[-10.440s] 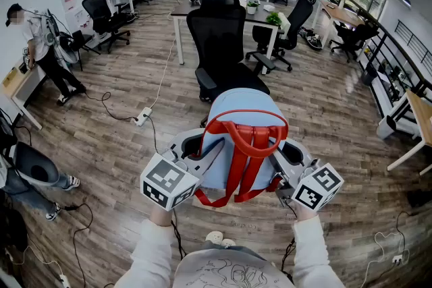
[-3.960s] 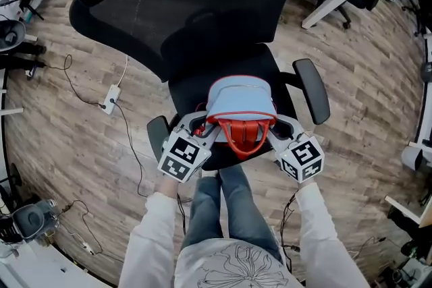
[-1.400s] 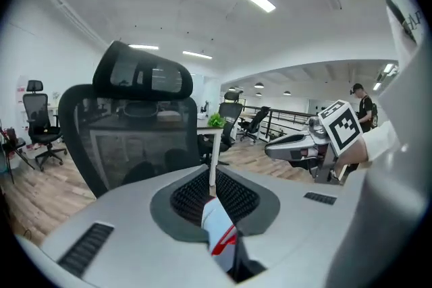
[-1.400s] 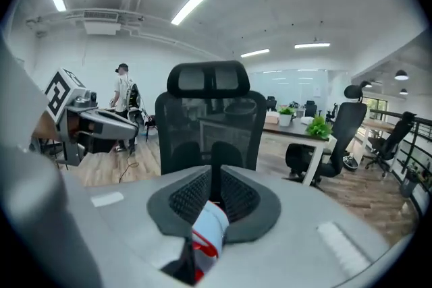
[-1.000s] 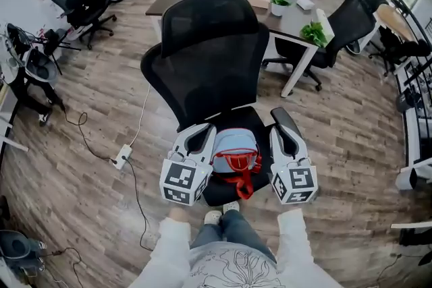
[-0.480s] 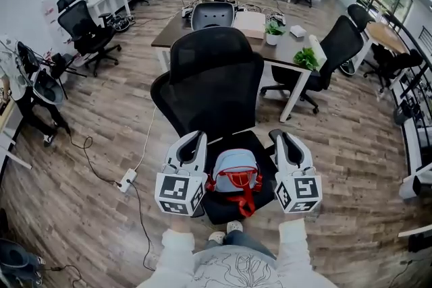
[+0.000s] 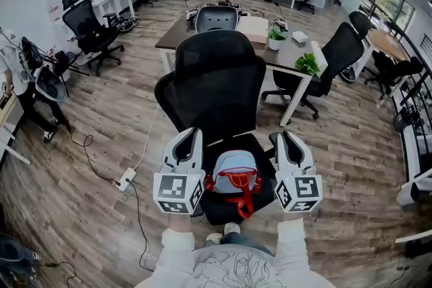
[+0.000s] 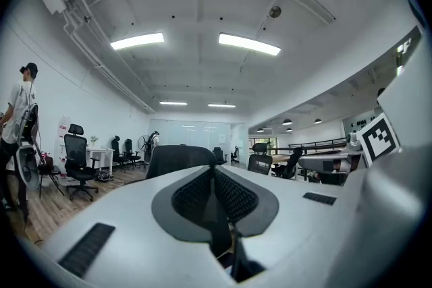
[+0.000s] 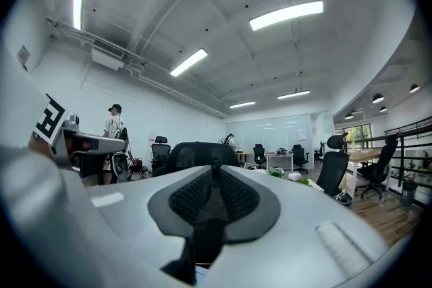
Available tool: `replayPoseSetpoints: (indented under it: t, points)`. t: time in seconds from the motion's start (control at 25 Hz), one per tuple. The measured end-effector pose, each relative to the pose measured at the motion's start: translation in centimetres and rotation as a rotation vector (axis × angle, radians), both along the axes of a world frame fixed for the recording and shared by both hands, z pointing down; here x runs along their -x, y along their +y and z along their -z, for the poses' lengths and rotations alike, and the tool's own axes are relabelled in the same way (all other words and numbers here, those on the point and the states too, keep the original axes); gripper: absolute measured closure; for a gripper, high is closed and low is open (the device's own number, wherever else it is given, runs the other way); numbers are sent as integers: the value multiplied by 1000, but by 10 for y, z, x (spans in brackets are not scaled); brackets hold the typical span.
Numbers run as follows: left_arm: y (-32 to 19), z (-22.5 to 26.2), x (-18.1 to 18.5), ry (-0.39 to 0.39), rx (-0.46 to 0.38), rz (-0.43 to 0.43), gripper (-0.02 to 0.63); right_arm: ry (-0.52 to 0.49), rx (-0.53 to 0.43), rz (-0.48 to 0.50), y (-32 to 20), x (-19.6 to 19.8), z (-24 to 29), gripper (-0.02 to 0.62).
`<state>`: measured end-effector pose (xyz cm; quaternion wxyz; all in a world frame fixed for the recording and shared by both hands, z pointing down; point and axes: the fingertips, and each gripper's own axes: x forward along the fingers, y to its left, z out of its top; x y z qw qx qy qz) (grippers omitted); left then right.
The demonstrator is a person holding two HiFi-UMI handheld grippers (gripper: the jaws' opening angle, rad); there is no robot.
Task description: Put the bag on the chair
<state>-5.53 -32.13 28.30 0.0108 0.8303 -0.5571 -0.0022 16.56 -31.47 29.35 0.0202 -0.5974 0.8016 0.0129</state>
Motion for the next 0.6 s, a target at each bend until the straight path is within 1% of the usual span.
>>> replayPoseSetpoints:
  t: [0.32,0.36,0.44,0.6]
  points:
    - [3,-2,5,6,-1,13,583,-3,-7,-19,1,-4,1,547]
    - [3,-2,5,6,-2,14,583,-6,-9,-23,1,-5,0,570]
    - [4,-3,5,6,-3,15,583,-11,-13,-28,2,-7,-1,583]
    - [4,0,4,4,-9,14,583,-10,-14,-26,2,-7,1,583]
